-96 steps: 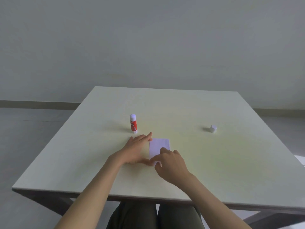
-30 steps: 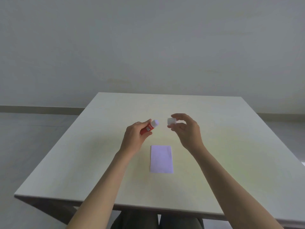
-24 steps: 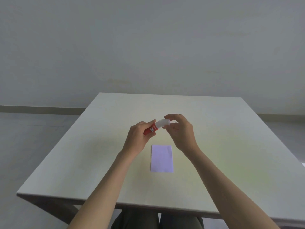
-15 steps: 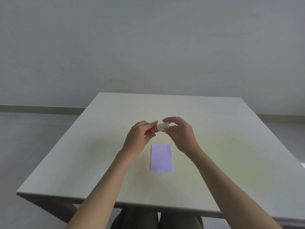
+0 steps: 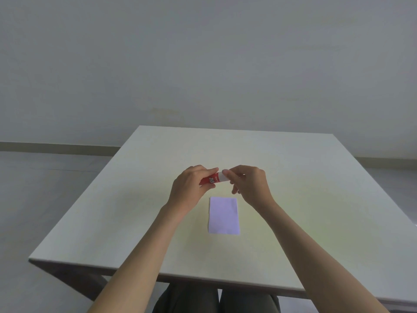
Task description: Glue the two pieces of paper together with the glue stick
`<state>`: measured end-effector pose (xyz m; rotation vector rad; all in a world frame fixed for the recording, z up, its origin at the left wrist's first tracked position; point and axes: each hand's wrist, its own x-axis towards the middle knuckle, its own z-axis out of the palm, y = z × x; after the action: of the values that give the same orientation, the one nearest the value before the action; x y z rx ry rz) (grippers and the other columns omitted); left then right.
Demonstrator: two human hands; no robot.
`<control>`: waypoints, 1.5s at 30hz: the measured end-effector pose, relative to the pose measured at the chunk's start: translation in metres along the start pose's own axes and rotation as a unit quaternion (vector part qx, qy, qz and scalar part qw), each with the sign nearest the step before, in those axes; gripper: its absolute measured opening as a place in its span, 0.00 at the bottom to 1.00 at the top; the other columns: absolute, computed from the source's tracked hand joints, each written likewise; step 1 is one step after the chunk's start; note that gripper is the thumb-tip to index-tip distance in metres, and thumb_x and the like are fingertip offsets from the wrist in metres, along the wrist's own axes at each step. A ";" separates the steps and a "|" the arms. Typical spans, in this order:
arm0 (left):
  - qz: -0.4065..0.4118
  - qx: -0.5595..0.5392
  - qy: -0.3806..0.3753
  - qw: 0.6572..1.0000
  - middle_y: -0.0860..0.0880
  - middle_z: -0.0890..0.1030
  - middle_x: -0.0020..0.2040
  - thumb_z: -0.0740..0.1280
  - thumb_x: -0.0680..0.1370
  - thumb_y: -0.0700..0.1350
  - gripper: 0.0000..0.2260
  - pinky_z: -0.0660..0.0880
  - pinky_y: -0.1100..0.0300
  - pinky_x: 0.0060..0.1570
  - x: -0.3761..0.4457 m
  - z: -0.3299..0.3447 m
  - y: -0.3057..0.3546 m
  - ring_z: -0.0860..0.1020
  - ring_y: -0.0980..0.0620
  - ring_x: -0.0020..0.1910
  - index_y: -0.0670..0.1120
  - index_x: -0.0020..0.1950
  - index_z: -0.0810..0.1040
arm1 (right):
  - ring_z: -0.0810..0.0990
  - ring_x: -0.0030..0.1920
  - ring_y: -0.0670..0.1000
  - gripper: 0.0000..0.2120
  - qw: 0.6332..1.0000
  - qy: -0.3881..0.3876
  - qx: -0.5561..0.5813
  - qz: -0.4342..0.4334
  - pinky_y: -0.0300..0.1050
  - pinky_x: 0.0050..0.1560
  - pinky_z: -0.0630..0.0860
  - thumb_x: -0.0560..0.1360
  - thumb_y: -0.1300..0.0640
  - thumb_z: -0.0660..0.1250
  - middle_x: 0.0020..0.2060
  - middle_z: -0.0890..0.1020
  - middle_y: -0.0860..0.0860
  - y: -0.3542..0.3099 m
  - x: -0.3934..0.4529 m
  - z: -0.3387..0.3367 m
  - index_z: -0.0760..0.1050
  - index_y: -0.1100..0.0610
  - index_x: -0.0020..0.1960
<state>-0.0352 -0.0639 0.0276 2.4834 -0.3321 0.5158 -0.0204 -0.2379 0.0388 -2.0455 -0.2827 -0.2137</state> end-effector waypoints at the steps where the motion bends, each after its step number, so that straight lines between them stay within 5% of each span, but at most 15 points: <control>1: -0.012 -0.012 0.000 1.000 0.50 0.81 0.47 0.73 0.72 0.43 0.19 0.73 0.57 0.41 0.000 0.000 0.000 0.77 0.50 0.46 0.52 0.62 0.78 | 0.77 0.23 0.43 0.04 1.000 -0.006 -0.005 -0.011 0.30 0.30 0.71 0.73 0.50 0.70 0.30 0.79 0.42 -0.001 0.000 -0.001 0.80 0.50 0.45; 5: -0.051 -0.063 -0.005 0.997 0.51 0.82 0.43 0.74 0.70 0.44 0.17 0.74 0.56 0.42 0.000 0.001 -0.003 0.78 0.49 0.42 0.52 0.58 0.81 | 0.78 0.25 0.45 0.10 0.998 -0.046 -0.015 -0.027 0.29 0.30 0.70 0.72 0.54 0.71 0.35 0.80 0.46 -0.003 0.003 -0.004 0.78 0.52 0.53; 11: -0.107 -0.088 -0.012 0.990 0.57 0.84 0.42 0.76 0.67 0.50 0.12 0.75 0.62 0.42 -0.004 0.005 -0.011 0.82 0.57 0.42 0.54 0.49 0.81 | 0.76 0.30 0.49 0.14 0.996 -0.042 -0.081 -0.008 0.50 0.39 0.77 0.71 0.44 0.69 0.34 0.81 0.49 -0.015 0.015 0.007 0.79 0.54 0.47; 17: -0.190 -0.159 0.071 0.966 0.60 0.82 0.35 0.77 0.64 0.50 0.11 0.72 0.64 0.35 -0.005 0.004 -0.033 0.82 0.61 0.33 0.59 0.39 0.76 | 0.79 0.34 0.51 0.16 0.995 -0.040 -0.094 -0.004 0.47 0.42 0.77 0.73 0.44 0.67 0.37 0.80 0.47 -0.006 0.012 0.006 0.78 0.52 0.56; 21: -0.220 -0.175 0.110 0.953 0.52 0.84 0.35 0.77 0.64 0.47 0.12 0.72 0.63 0.37 -0.003 0.014 -0.051 0.83 0.56 0.34 0.49 0.42 0.77 | 0.81 0.37 0.53 0.13 0.994 -0.044 -0.102 0.020 0.46 0.44 0.77 0.74 0.48 0.68 0.38 0.80 0.48 0.013 0.001 0.000 0.79 0.52 0.56; 33: -0.249 -0.180 0.123 0.944 0.48 0.83 0.39 0.77 0.66 0.43 0.14 0.78 0.51 0.45 -0.001 0.039 -0.069 0.82 0.47 0.39 0.43 0.43 0.75 | 0.77 0.34 0.48 0.10 0.993 -0.032 -0.106 0.042 0.44 0.43 0.75 0.75 0.53 0.67 0.35 0.78 0.46 0.039 -0.010 -0.008 0.79 0.53 0.55; 38: -0.243 -0.174 0.122 0.946 0.49 0.82 0.39 0.77 0.66 0.43 0.13 0.78 0.51 0.44 0.001 0.041 -0.069 0.82 0.48 0.38 0.45 0.42 0.74 | 0.75 0.33 0.41 0.10 0.992 -0.035 -0.110 0.052 0.41 0.41 0.72 0.75 0.54 0.67 0.35 0.78 0.45 0.042 -0.013 -0.005 0.79 0.52 0.55; 45: -0.227 -0.189 0.120 0.948 0.53 0.81 0.40 0.78 0.65 0.44 0.15 0.76 0.61 0.41 -0.002 0.044 -0.075 0.81 0.52 0.40 0.48 0.45 0.75 | 0.76 0.35 0.47 0.10 0.991 -0.040 -0.109 0.061 0.41 0.41 0.72 0.75 0.54 0.67 0.37 0.79 0.47 0.043 -0.017 -0.001 0.79 0.53 0.56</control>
<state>0.0017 -0.0291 -0.0434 2.0056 0.2203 0.4960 -0.0248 -0.2605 -0.0012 -2.2830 -0.1899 -0.0889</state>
